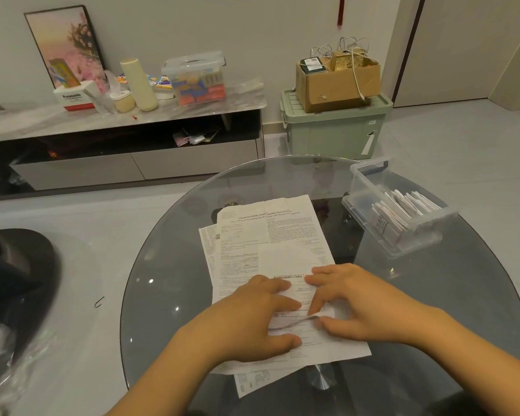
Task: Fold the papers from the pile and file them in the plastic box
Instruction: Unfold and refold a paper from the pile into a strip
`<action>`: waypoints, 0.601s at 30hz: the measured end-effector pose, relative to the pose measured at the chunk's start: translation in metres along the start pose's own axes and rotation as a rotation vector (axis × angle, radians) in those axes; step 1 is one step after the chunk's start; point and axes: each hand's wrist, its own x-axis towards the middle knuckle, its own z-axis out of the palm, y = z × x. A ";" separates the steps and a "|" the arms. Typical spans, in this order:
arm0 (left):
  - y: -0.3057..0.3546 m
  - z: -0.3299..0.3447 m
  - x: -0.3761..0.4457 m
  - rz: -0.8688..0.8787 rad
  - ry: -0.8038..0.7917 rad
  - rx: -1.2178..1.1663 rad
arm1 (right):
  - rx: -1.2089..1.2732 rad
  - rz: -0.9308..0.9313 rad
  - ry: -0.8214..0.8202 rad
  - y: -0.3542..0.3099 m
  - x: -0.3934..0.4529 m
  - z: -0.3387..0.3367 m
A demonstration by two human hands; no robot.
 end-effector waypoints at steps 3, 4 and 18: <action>-0.007 -0.004 -0.002 -0.013 -0.014 -0.061 | 0.057 0.043 0.080 0.003 0.003 -0.001; -0.008 -0.006 -0.003 -0.023 0.006 -0.083 | 0.080 0.067 0.100 0.004 0.004 -0.001; -0.012 -0.002 0.023 -0.322 0.395 -0.451 | 0.406 0.313 0.286 0.006 0.018 0.011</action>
